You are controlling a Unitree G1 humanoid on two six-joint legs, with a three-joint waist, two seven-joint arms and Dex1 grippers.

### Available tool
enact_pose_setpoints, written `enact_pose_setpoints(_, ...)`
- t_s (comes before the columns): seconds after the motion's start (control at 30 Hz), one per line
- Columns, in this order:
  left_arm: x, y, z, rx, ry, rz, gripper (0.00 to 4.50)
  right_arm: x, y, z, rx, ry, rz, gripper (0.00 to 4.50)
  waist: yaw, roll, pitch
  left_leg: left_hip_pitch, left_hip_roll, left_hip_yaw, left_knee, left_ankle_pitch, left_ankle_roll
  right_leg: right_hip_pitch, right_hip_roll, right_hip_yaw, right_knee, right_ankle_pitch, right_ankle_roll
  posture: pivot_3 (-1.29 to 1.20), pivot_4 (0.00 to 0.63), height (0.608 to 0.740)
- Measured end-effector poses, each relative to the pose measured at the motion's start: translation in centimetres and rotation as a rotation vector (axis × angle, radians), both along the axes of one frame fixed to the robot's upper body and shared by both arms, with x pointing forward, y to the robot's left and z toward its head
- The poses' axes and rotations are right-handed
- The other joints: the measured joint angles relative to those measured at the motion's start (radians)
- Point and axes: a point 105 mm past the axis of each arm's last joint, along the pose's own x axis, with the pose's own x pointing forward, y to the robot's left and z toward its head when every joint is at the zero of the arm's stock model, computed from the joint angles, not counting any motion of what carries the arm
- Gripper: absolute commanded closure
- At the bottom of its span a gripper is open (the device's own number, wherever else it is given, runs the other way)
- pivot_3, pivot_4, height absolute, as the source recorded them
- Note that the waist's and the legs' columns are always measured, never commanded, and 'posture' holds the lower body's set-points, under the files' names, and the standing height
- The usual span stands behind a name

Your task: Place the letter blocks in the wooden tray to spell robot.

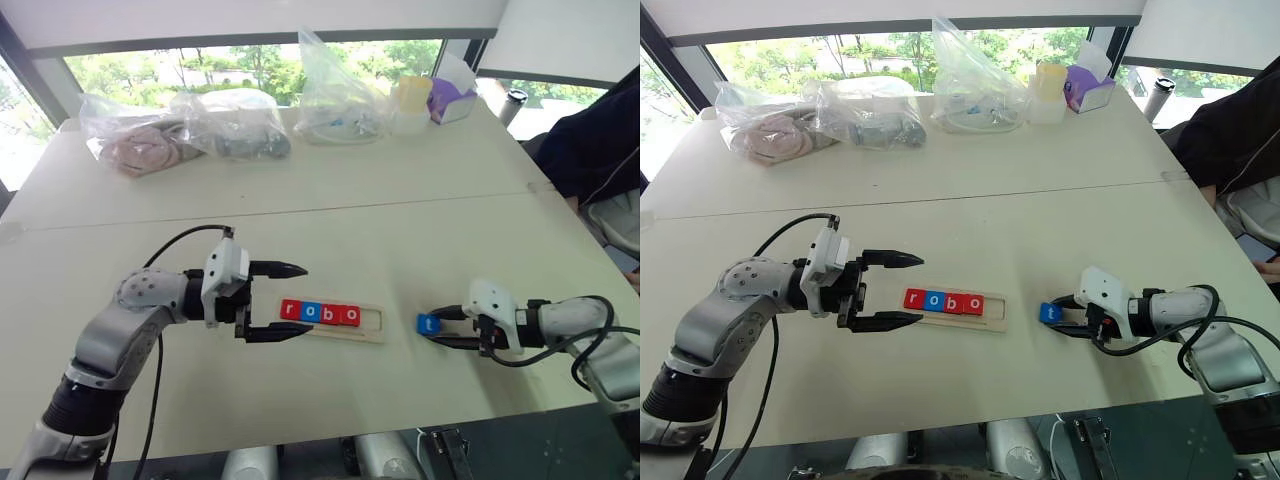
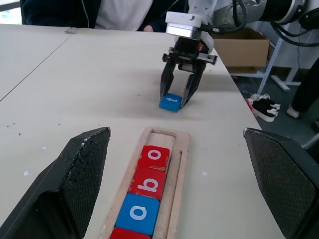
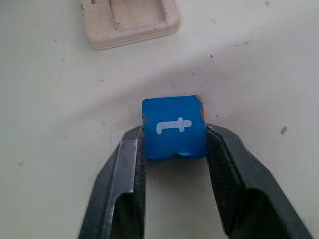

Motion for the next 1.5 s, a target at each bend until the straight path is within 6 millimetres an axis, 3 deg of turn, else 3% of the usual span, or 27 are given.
enact_pose_setpoints(0.13, 0.0, 0.0, 0.0, 0.0, 0.0, 0.0, 0.0, 0.8, 1.2, 1.3, 0.017, -0.05, -0.003, 2.87, -0.001, 0.0, 0.0, 0.0, 0.0, 0.0, 0.0, 0.0, 0.0, 0.0, 0.0, 0.0, 0.001, 0.0, 0.0, 0.0, 0.15, 0.74)
enact_pose_setpoints(0.23, 0.0, 0.0, 0.0, 0.0, 0.0, 0.0, 0.0, 1.1, 3.8, 2.6, 0.048, -0.084, 0.028, 2.87, 0.0, 0.0, 0.0, 0.0, 0.0, -0.001, 0.0, 0.0, 0.0, 0.0, 0.0, 0.0, 0.001, 0.0, 0.0, 0.0, 0.15, 0.74)
enact_pose_setpoints(0.43, 0.0, 0.0, 0.0, 0.0, 0.001, 0.002, 0.0, 0.4, 6.3, 2.2, 0.055, -0.049, 0.051, 2.87, 0.004, 0.0, 0.0, -0.001, 0.0, -0.001, 0.001, 0.0, 0.0, 0.0, -0.001, 0.0, 0.001, 0.0, 0.0, 0.0, 0.15, 0.74)
enact_pose_setpoints(1.1, 0.0, 0.0, 0.0, -0.001, -0.001, 0.003, 0.0, 0.4, 7.6, 1.2, -0.011, -0.046, 0.096, 2.87, 0.001, 0.0, 0.0, 0.0, 0.0, -0.001, 0.001, 0.0, 0.0, 0.0, 0.0, 0.0, 0.001, -0.001, -0.001, 0.0, 0.15, 0.74)
enact_pose_setpoints(1.2, -0.1, 0.0, -0.1, -0.001, 0.003, 0.006, 0.0, 0.4, 7.6, 1.1, -0.011, -0.042, 0.096, 1.86, 0.001, 0.0, 0.0, 0.0, 0.0, -0.001, 0.001, 0.0, 0.0, 0.0, 0.0, 0.0, 0.001, -0.001, -0.001, 0.0, 0.15, 0.74)
enact_pose_setpoints(1.33, -0.1, 0.1, -0.2, -0.002, 0.008, 0.011, 0.0, 0.5, 7.5, 1.0, -0.013, -0.039, 0.092, 0.07, 0.001, 0.0, 0.0, 0.0, 0.0, -0.001, 0.001, 0.0, 0.0, 0.0, 0.0, 0.0, 0.001, -0.001, -0.001, 0.0, 0.15, 0.74)
enact_pose_setpoints(1.5, -0.1, 0.1, -0.2, -0.002, 0.007, 0.012, 0.0, 0.8, 7.8, 1.5, 0.004, -0.056, 0.09, 0.07, 0.0, 0.0, 0.0, 0.0, 0.0, -0.001, 0.001, 0.0, 0.0, 0.0, 0.0, 0.0, 0.001, 0.0, 0.0, 0.0, 0.15, 0.74)
